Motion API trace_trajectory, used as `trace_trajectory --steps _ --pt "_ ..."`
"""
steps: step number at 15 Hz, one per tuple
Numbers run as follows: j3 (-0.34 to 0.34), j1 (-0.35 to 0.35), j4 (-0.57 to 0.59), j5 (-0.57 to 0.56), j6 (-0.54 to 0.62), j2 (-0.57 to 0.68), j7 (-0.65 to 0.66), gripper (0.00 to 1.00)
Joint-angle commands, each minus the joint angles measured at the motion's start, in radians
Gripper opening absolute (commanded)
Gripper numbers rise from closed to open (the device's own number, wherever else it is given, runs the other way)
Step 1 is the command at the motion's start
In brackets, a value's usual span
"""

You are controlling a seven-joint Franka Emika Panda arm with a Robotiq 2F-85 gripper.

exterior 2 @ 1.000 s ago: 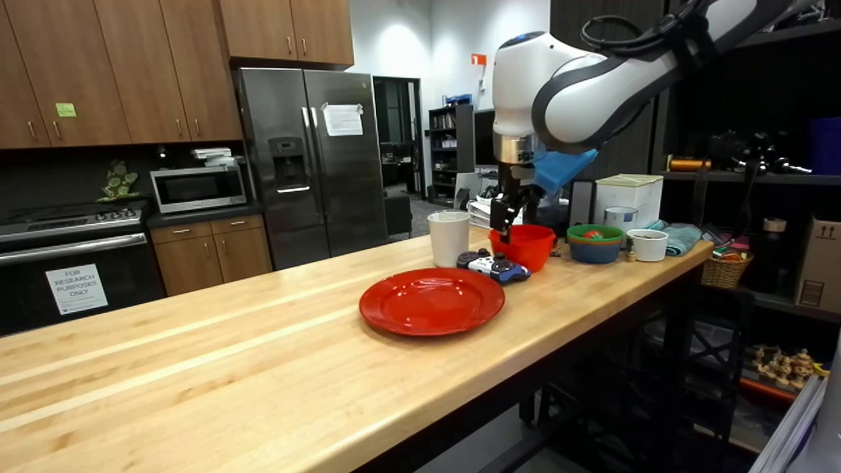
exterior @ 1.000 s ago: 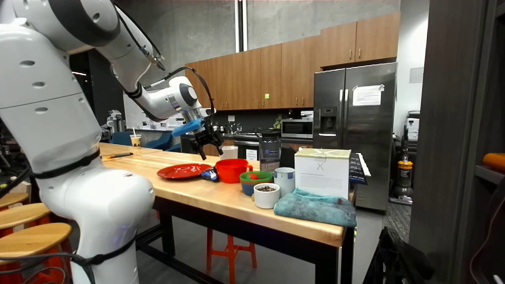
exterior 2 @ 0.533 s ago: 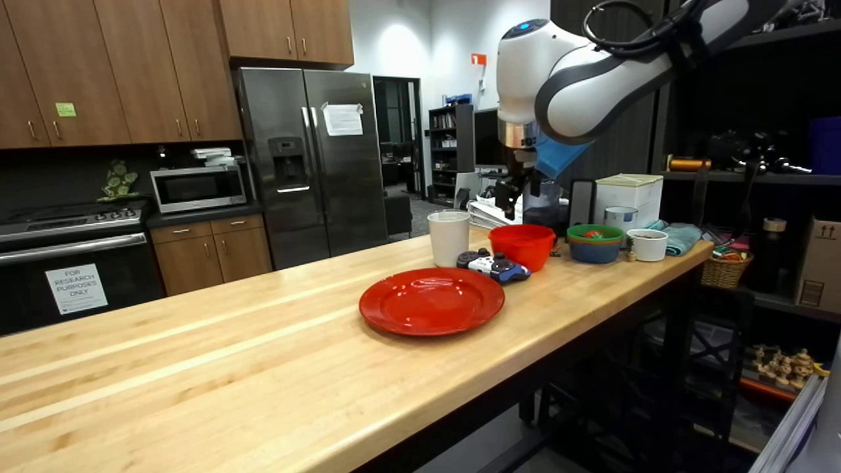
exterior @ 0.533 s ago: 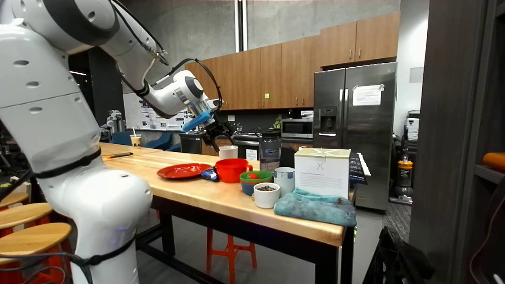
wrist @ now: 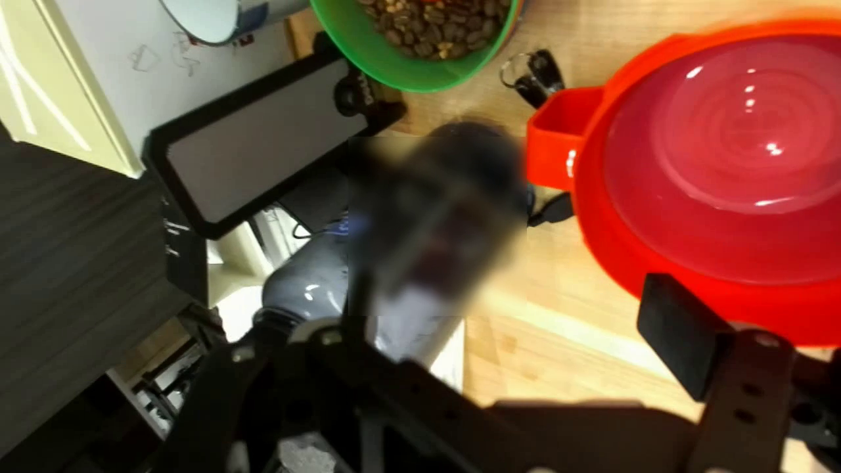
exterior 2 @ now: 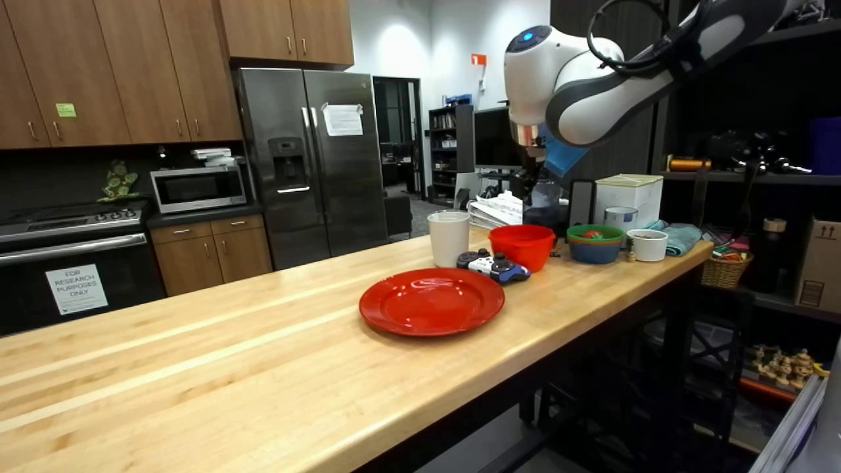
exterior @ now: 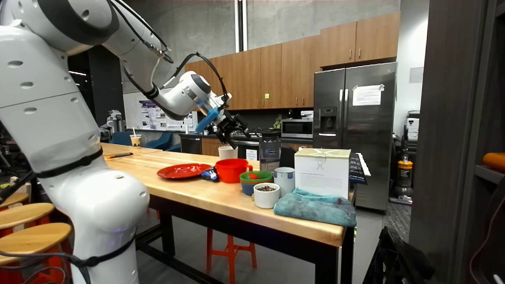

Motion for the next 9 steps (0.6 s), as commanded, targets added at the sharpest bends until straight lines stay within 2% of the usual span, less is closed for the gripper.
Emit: trace_trajectory --steps 1,5,7,8,9 --pt "-0.011 -0.024 -0.006 -0.080 -0.071 -0.022 0.081 1.00" --pt "-0.045 -0.014 -0.015 -0.057 -0.147 -0.042 0.126 1.00" --pt "-0.066 0.006 -0.029 -0.003 -0.125 -0.055 0.114 1.00" --pt "-0.054 -0.003 -0.003 -0.043 -0.133 -0.019 0.119 1.00" --pt "-0.056 -0.002 -0.006 -0.028 -0.133 -0.024 0.118 1.00"
